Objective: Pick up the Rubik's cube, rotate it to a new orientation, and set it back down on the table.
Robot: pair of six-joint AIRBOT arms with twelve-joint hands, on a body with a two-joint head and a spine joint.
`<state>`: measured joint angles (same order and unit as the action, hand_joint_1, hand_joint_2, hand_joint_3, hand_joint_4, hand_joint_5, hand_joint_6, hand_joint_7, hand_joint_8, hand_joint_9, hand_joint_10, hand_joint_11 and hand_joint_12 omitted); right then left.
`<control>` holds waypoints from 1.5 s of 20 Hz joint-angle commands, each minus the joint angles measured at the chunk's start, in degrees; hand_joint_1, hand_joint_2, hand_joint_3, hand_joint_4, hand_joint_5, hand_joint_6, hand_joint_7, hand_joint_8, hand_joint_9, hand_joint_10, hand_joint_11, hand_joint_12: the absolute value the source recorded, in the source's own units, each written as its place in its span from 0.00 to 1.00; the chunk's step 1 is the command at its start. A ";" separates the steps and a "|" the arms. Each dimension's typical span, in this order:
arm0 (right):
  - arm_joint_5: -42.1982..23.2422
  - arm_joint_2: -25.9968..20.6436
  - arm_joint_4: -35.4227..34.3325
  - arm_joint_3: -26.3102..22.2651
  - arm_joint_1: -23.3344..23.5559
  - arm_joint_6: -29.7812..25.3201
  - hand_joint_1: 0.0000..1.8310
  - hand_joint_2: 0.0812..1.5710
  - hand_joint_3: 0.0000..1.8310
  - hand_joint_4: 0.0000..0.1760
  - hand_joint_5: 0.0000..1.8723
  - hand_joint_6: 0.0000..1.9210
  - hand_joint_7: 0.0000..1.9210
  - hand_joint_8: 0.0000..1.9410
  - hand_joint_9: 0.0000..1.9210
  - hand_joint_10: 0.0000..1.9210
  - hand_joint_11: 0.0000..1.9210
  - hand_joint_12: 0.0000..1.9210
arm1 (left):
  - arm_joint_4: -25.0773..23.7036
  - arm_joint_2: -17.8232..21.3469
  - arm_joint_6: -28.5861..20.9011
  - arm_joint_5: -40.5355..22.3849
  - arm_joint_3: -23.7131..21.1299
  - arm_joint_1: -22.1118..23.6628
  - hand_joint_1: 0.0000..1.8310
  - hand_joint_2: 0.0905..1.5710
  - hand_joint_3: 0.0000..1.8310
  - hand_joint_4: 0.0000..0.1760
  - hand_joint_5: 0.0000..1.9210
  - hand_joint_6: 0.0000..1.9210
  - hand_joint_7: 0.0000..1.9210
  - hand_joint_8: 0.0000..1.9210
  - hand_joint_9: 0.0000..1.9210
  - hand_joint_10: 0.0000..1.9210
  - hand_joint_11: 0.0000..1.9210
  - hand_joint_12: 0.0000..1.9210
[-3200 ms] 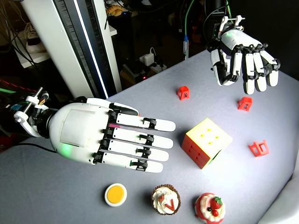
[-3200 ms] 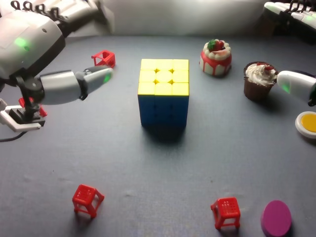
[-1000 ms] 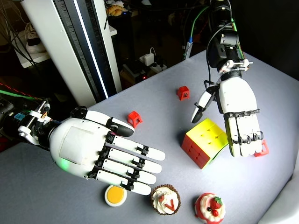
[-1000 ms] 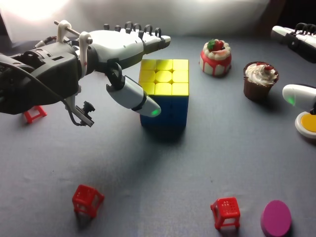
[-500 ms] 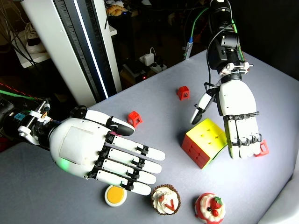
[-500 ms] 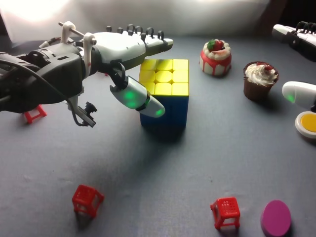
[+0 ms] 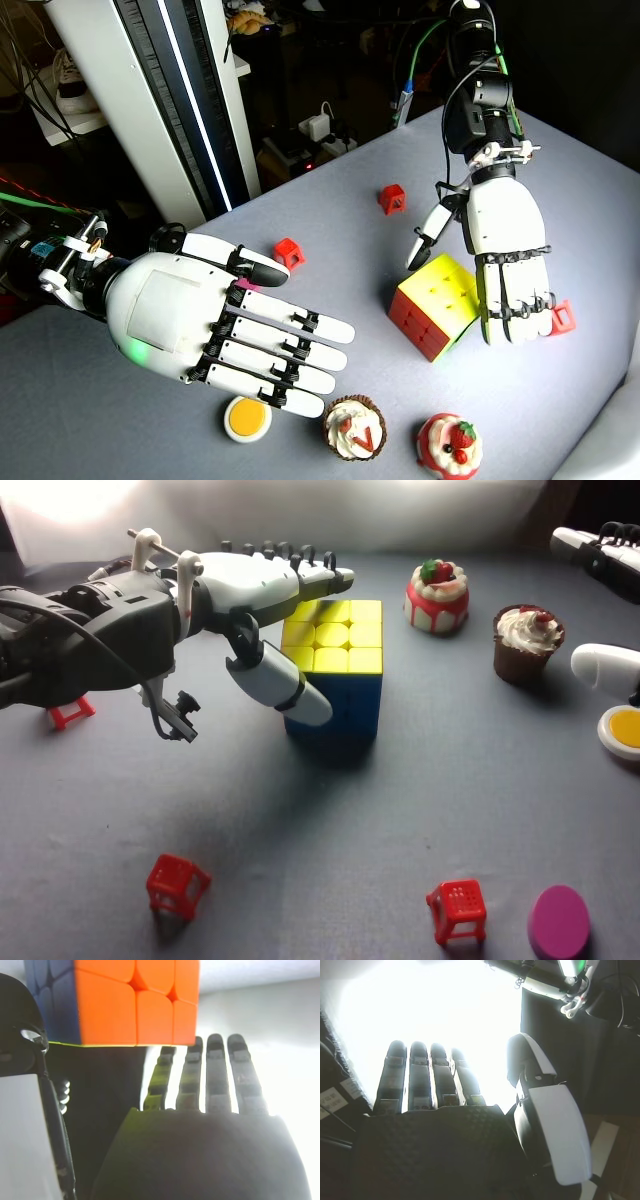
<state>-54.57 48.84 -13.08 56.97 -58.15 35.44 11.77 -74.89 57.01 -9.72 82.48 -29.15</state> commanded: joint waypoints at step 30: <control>-9.44 -0.02 0.67 0.20 -0.14 -0.34 0.18 0.96 0.01 0.00 0.00 0.00 0.00 0.00 0.01 0.00 0.00 0.11 | -5.83 3.63 -7.85 -16.58 -3.54 -0.73 0.69 0.63 0.28 0.00 0.51 1.00 0.61 1.00 0.65 1.00 0.69 1.00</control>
<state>-56.77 48.90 -11.53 57.17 -58.74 35.44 5.98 -71.83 50.22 -15.84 78.98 -30.55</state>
